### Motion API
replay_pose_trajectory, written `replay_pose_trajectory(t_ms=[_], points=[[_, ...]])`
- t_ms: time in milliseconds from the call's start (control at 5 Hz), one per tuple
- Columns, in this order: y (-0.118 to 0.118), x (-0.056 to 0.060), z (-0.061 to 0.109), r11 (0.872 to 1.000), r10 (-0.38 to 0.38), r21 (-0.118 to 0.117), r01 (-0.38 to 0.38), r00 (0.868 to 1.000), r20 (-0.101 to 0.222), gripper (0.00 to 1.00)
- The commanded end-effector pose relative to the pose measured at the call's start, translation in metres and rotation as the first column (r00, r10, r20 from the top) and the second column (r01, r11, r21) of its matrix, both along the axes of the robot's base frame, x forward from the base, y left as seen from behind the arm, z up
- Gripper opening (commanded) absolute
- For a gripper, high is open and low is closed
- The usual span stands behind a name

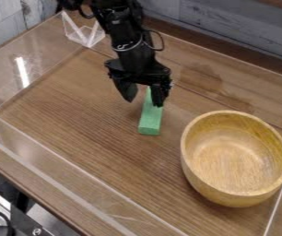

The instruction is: Remove the green block from inside the brown bowl and put it on the table

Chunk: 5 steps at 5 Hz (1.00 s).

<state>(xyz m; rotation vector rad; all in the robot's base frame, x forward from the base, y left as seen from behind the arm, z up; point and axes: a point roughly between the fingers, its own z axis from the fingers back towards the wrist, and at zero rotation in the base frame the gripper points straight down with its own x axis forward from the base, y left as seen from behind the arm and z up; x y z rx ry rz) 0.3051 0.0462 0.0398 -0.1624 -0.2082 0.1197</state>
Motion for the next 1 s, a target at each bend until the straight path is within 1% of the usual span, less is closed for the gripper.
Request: replay_pose_trajectory(t_ms=[0,800], points=[[-0.0011,0.0128,0.0141,1.000,-0.009,0.010,0.008,0.999,0.041,1.00],[-0.0062,0.0191,0.0076,1.000,-0.003,-0.010,0.003,1.000,0.001,1.00]])
